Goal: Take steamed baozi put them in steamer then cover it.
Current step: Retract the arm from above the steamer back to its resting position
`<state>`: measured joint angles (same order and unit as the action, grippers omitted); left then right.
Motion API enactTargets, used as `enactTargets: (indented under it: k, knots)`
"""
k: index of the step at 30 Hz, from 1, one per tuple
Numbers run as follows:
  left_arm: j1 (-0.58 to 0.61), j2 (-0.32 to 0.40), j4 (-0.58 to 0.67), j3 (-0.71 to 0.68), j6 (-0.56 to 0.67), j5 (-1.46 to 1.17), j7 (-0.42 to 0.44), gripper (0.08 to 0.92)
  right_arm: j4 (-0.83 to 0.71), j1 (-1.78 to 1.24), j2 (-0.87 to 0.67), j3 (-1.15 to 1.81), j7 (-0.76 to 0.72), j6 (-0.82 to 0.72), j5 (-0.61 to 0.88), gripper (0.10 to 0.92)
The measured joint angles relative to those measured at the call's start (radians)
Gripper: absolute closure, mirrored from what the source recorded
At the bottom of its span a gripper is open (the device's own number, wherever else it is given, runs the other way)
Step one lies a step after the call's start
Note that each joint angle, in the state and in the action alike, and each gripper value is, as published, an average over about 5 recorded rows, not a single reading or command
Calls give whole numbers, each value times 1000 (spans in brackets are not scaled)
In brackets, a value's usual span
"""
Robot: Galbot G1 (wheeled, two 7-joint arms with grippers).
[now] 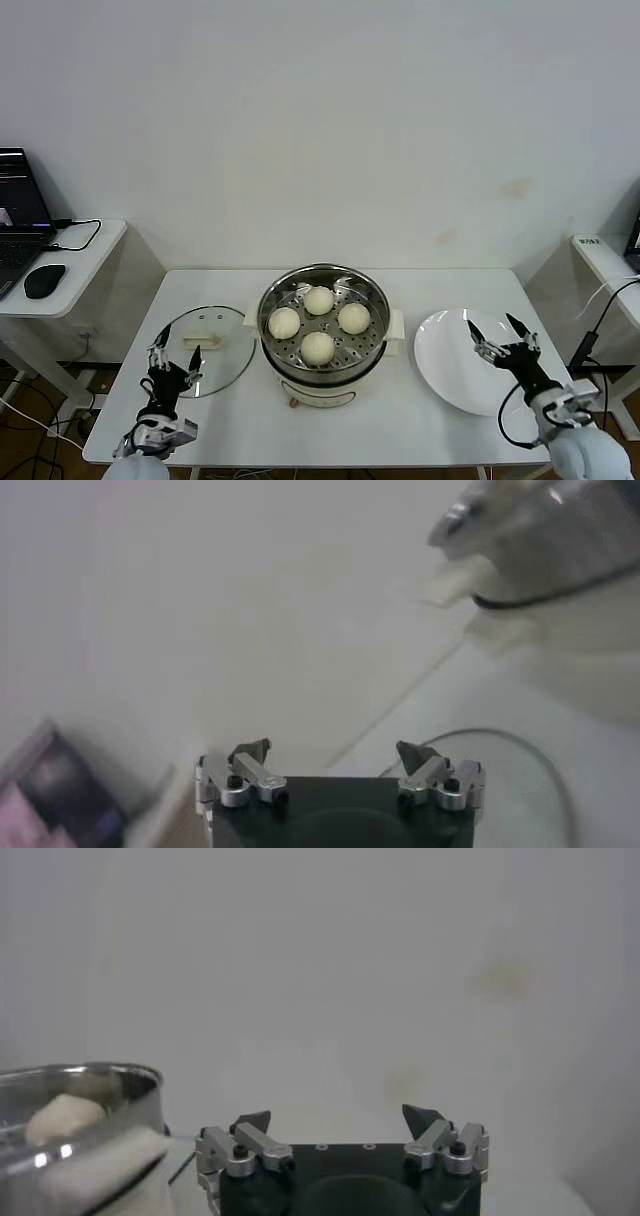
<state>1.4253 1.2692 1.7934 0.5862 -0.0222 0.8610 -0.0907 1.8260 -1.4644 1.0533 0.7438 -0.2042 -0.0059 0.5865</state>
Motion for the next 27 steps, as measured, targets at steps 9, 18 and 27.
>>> enactTargets:
  k: [9, 18, 27]
  knots:
    - [-78, -74, -132, -63, -14, 270, -15, 177, 4, -49, 42, 46, 5, 25, -12, 203]
    - [-150, -99, -233, -87, -29, 393, 16, 177, 10, -77, 63, 69, 7, 39, -22, 203]
    - [-198, -100, -288, -95, -56, 438, 29, 177, 11, -94, 79, 74, 7, 48, -31, 203]
